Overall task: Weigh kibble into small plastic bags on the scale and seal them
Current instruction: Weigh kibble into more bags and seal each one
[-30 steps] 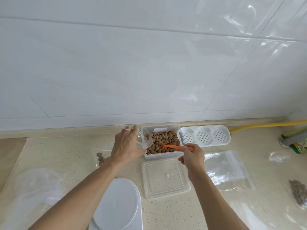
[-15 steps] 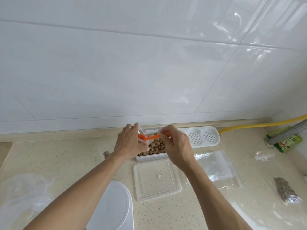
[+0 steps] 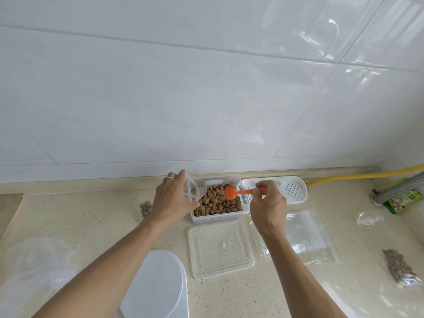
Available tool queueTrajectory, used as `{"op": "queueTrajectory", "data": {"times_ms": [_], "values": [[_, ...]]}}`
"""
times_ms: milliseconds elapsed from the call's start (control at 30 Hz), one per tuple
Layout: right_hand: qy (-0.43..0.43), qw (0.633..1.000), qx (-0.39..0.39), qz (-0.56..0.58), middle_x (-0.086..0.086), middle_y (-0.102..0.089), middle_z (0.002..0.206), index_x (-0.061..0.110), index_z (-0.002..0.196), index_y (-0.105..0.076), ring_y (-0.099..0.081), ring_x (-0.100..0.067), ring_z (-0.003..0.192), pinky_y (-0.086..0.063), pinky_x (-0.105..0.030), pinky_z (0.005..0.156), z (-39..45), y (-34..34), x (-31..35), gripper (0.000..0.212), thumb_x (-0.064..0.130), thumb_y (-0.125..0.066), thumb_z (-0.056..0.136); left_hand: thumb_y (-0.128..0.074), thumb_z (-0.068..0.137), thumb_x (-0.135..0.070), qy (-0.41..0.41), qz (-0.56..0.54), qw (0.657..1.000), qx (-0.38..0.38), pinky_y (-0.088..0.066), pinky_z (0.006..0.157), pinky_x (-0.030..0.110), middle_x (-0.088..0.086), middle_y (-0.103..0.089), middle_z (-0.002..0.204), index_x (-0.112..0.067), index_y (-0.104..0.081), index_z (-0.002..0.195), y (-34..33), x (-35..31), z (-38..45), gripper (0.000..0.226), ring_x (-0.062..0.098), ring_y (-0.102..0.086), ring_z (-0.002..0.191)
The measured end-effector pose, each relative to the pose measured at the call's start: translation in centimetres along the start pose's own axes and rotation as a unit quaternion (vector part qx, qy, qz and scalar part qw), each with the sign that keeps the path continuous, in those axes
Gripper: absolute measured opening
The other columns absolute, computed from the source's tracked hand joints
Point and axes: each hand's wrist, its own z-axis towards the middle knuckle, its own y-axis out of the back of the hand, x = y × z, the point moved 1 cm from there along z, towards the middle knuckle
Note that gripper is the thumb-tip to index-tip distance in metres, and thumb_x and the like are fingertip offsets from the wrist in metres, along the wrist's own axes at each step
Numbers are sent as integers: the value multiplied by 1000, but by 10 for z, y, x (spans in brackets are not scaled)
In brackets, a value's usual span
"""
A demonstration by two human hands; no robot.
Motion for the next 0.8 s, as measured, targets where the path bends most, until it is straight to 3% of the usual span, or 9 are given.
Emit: {"op": "queueTrajectory", "data": {"times_ms": [67, 167, 267, 400, 500, 633, 800], "values": [[16, 997, 51, -56, 1, -63, 75, 10, 100, -60, -63, -23, 61, -55, -41, 58, -7, -12, -12, 11, 10, -49, 99, -82, 66, -45, -12, 19, 1000, -7, -46, 90, 35, 8, -51, 124, -13, -35, 141, 0, 4, -3, 94, 24, -51, 112], [15, 992, 115, -50, -2, -67, 75, 13, 99, -59, -60, -17, 57, -53, -35, 54, -17, -32, -19, 10, 11, -49, 99, -82, 65, -47, -28, 41, 999, -10, -46, 87, 34, 7, -53, 120, -13, -36, 139, -3, 9, -8, 93, 23, -53, 107], [-69, 985, 159, 18, 1, -66, 85, 18, 101, -59, -66, -21, 68, -58, -41, 63, -20, -47, -18, 11, 13, -49, 99, -80, 66, -47, -33, 55, 998, -10, -45, 91, 35, 10, -53, 124, -11, -33, 144, -5, 11, -12, 98, 24, -53, 110], [-221, 957, 121, 147, -3, -64, 90, 18, 103, -57, -64, -18, 61, -51, -29, 51, -20, -45, -22, 10, 12, -49, 101, -80, 68, -49, -31, 66, 997, -6, -44, 94, 35, 10, -51, 127, -11, -28, 147, -4, 12, -14, 102, 24, -52, 114], [-278, 937, 84, 196, -6, -66, 90, 14, 105, -60, -60, -17, 55, -53, -29, 57, -17, -37, -28, 10, 10, -53, 99, -79, 68, -50, -30, 74, 997, -5, -44, 94, 36, 10, -51, 127, -13, -29, 147, -4, 13, -11, 101, 24, -51, 114], [-276, 932, 69, 225, -7, -71, 91, 13, 104, -61, -57, -14, 50, -52, -30, 59, -11, -23, -28, 10, 9, -54, 98, -78, 69, -50, -30, 91, 995, 7, -44, 95, 37, 10, -50, 128, -12, -26, 148, -6, 9, -6, 102, 25, -51, 117], [-196, 947, 63, 248, -5, -71, 86, 16, 98, -63, -56, -12, 48, -50, -24, 53, -1, -3, -6, 10, 10, -55, 97, -78, 66, -52, -22, 118, 992, 38, -43, 96, 38, 12, -48, 133, -10, -24, 147, -5, -2, 6, 106, 26, -47, 123]]}}
